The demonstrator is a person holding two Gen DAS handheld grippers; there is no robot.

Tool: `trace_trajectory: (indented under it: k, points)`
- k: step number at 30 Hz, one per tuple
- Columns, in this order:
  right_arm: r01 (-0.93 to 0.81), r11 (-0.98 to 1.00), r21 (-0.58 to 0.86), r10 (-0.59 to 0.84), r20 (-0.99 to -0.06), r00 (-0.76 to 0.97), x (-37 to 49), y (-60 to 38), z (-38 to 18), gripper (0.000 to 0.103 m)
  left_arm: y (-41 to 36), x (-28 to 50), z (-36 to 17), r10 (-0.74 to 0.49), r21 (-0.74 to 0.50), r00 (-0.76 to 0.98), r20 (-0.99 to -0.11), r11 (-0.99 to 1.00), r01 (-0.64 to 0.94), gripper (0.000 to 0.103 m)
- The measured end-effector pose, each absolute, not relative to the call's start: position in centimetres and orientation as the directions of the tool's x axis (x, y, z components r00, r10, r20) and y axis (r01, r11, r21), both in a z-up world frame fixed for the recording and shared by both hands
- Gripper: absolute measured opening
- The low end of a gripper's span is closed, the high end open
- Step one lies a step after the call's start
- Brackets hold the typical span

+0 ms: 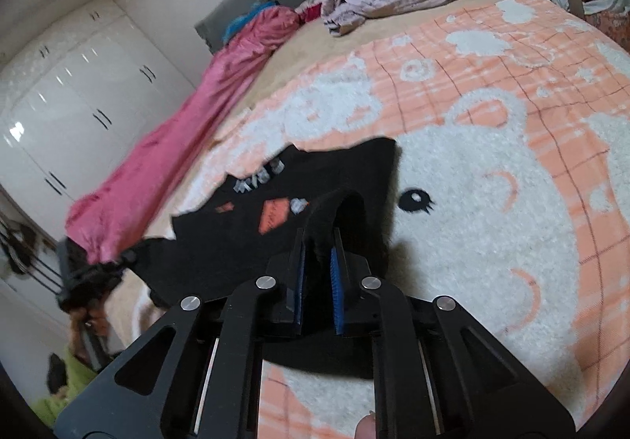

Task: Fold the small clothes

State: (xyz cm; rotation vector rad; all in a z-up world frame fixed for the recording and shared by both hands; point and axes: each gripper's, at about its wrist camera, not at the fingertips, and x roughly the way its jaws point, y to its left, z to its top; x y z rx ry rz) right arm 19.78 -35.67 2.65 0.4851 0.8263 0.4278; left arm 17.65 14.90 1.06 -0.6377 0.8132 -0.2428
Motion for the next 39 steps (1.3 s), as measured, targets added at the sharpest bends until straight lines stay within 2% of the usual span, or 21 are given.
trace_trajectory:
  k: [9,21,24,25,26,27,28,33,35,39]
  points:
    - [-0.138,0.802,0.582,0.515,-0.555,0.654,22.9,-35.8,3.6,0.006,15.5,21.7,1.0,-0.429,-0.635,0.669,-0.607,0.768,-0.084,0.01]
    - [0.002,0.846,0.533,0.41,-0.654,0.635,28.7,-35.5,0.7,0.006,16.1,26.3,-1.2,-0.402,-0.636,0.66,-0.634,0.757,-0.15,0.011]
    - [0.016,0.853,0.522,0.394,-0.663,0.636,29.9,-35.2,0.2,0.006,16.8,26.3,-1.3,-0.391,-0.64,0.676,-0.625,0.752,-0.158,0.025]
    - [0.022,0.853,0.522,0.39,-0.664,0.638,30.2,-35.2,0.0,0.008,17.2,26.2,-1.2,-0.373,-0.64,0.691,-0.62,0.749,-0.17,0.038]
    - [0.043,0.85,0.525,0.377,-0.662,0.648,30.5,-35.5,-0.2,0.014,17.5,26.2,-1.2,-0.367,-0.64,0.696,-0.617,0.749,-0.173,0.043]
    - [0.052,0.841,0.539,0.377,-0.652,0.658,30.5,-35.8,-0.4,0.02,17.9,26.1,-1.2,-0.362,-0.645,0.704,-0.61,0.744,-0.176,0.043]
    - [0.067,0.836,0.544,0.364,-0.642,0.674,30.5,-36.3,-0.6,0.032,18.1,26.0,-1.1,-0.366,-0.653,0.708,-0.604,0.737,-0.176,0.043]
    - [0.076,0.844,0.531,0.328,-0.622,0.711,29.5,-37.6,0.6,0.035,19.3,24.6,-0.4,-0.342,-0.671,0.75,-0.566,0.719,-0.178,0.051]
    - [0.041,0.853,0.521,0.33,-0.599,0.729,28.7,-37.7,1.8,0.052,19.7,23.8,-0.1,-0.332,-0.67,0.76,-0.558,0.72,-0.178,0.052]
    - [-0.018,0.909,0.416,0.3,-0.624,0.721,27.1,-36.6,3.5,0.064,19.9,22.2,0.2,-0.312,-0.648,0.761,-0.569,0.74,-0.181,0.057]
